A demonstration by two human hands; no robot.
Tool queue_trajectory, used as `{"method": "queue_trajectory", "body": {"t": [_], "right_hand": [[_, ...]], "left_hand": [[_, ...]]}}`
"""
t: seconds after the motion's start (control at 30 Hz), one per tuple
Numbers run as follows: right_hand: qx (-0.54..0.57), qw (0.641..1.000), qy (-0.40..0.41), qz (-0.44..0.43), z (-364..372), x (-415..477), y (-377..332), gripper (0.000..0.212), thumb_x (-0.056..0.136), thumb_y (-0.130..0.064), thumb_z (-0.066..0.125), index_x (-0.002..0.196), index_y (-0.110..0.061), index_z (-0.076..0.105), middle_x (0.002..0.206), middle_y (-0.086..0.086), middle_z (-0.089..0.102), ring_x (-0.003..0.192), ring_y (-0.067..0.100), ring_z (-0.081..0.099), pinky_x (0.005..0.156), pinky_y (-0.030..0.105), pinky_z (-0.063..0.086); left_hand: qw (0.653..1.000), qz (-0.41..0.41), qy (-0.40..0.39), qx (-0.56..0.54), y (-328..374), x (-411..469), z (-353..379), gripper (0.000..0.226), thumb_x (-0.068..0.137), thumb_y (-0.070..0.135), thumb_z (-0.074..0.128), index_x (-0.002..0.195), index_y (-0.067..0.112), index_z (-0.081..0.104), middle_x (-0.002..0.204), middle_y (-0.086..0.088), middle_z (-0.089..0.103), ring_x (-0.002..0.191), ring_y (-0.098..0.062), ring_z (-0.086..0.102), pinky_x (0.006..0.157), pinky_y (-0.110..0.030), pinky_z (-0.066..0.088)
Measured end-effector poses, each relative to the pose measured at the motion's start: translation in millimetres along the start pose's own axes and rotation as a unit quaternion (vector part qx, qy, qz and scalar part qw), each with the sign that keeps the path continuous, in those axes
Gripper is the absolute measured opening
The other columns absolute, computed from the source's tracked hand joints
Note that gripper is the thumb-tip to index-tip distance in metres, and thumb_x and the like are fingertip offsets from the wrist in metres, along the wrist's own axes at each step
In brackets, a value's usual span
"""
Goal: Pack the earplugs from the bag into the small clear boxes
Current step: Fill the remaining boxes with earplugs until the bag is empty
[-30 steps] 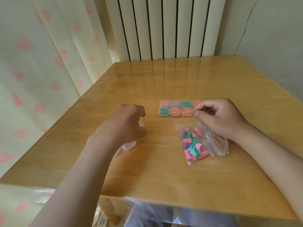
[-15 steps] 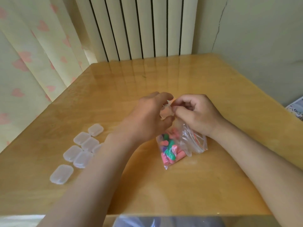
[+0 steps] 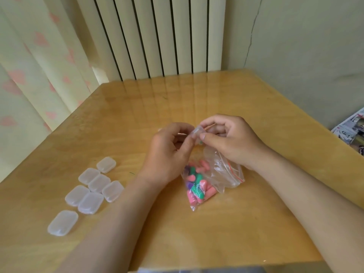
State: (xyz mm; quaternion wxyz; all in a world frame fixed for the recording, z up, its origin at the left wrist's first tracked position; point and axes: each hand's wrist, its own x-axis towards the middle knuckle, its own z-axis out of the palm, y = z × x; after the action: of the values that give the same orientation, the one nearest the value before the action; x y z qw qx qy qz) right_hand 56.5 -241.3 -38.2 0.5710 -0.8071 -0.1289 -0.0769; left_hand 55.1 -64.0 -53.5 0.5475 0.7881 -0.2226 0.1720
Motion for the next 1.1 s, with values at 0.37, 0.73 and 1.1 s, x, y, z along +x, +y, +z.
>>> {"method": "queue_trajectory", "body": {"t": [0.37, 0.73, 1.1], "right_hand": [[0.081, 0.996, -0.017, 0.039, 1.1, -2.1, -2.2, 0.020, 0.079, -0.013, 0.074, 0.099, -0.014, 0.072, 0.089, 0.009, 0.078, 0.092, 0.025, 0.074, 0.092, 0.042, 0.056], [0.078, 0.996, -0.031, 0.029, -1.1, -1.6, -2.1, 0.033, 0.066, -0.021, 0.078, 0.098, -0.022, 0.072, 0.089, 0.003, 0.077, 0.086, 0.016, 0.072, 0.086, 0.035, 0.059], [0.080, 0.996, -0.037, 0.022, -4.9, -4.2, -5.2, 0.044, 0.069, -0.005, 0.078, 0.110, -0.017, 0.070, 0.100, 0.009, 0.076, 0.095, 0.025, 0.073, 0.089, 0.040, 0.060]], "left_hand": [[0.999, 0.036, -0.011, -0.023, -9.7, -1.7, 3.5, 0.008, 0.088, 0.025, 0.071, 0.094, 0.030, 0.070, 0.098, 0.004, 0.070, 0.101, -0.026, 0.068, 0.086, -0.042, 0.059], [1.000, 0.027, 0.003, -0.014, -5.5, -1.7, 4.9, 0.016, 0.084, 0.016, 0.070, 0.089, 0.031, 0.071, 0.093, 0.008, 0.072, 0.099, -0.022, 0.068, 0.086, -0.039, 0.059], [0.996, 0.059, 0.063, 0.015, 1.7, -1.2, 8.0, 0.004, 0.090, 0.013, 0.068, 0.091, 0.016, 0.070, 0.084, 0.005, 0.072, 0.079, -0.010, 0.070, 0.072, -0.030, 0.058]]}}
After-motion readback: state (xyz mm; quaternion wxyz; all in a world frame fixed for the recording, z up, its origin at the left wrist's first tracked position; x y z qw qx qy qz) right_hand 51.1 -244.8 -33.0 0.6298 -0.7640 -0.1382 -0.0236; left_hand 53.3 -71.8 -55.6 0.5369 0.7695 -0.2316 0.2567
